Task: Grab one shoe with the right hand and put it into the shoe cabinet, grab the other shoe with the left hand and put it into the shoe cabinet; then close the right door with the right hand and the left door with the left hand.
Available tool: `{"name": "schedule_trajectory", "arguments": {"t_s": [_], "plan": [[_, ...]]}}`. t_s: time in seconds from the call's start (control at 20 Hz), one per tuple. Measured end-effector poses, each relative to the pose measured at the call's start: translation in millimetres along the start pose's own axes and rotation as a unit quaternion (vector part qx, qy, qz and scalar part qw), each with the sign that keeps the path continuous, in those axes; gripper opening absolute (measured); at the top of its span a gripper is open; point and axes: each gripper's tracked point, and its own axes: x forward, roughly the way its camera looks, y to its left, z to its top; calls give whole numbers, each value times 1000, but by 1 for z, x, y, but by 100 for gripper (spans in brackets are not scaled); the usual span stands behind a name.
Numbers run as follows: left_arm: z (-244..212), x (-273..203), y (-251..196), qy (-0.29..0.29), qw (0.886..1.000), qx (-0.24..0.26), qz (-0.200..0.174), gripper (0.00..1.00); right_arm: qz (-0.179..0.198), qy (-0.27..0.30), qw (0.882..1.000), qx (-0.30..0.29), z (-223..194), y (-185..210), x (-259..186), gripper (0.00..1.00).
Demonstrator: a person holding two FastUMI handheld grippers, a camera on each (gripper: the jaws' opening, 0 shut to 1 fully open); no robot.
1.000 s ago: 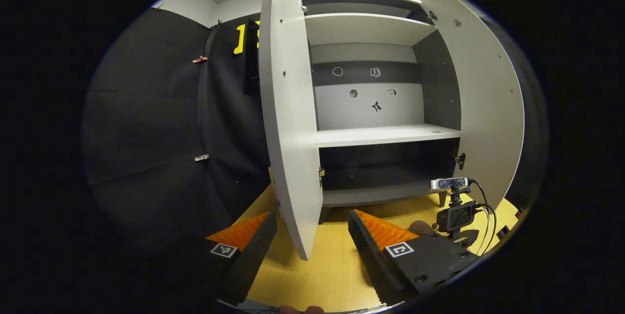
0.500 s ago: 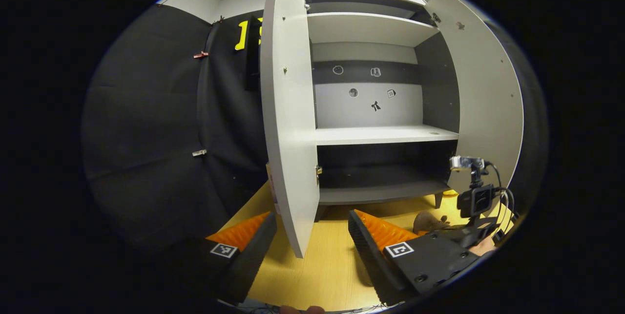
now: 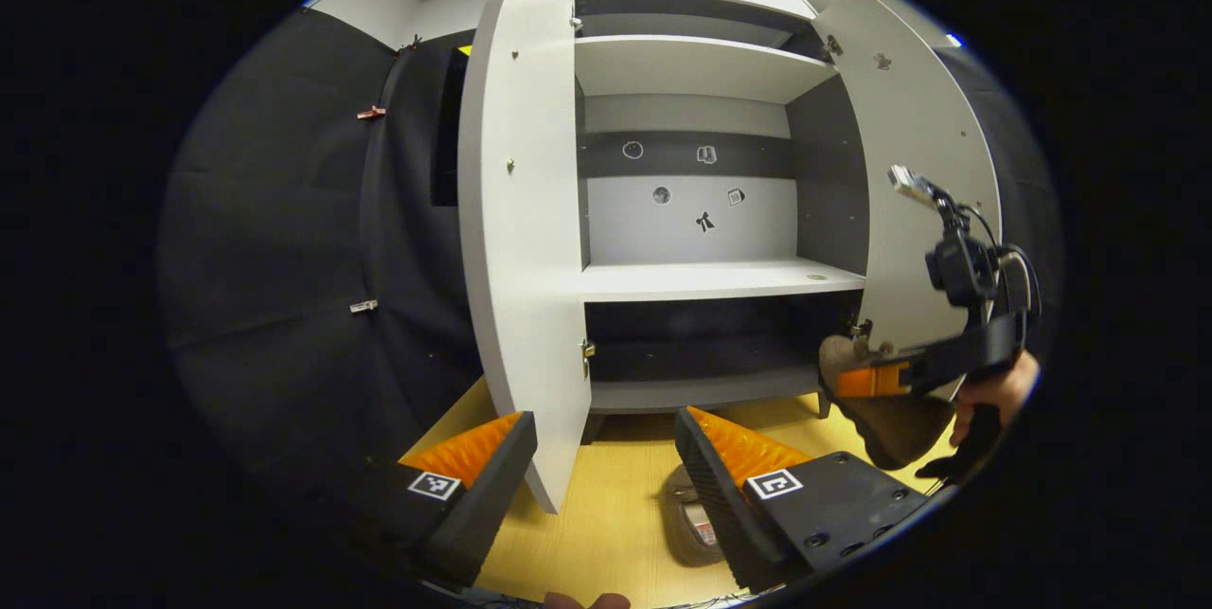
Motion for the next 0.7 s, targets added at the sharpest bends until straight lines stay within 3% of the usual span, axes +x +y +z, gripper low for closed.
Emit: {"name": "schedule_trajectory", "arguments": {"t_s": [0.3,0.45,0.7], "plan": [[5,4,-16,4,1000,-10,-25,94,1,-34,999,-14,94,10,-13,10],[8,5,-20,1,1000,-9,-27,94,2,-67,997,-32,147,16,-3,10],[7,7,-26,1,1000,-8,-29,94,14,-105,994,-11,211,24,31,9]]}}
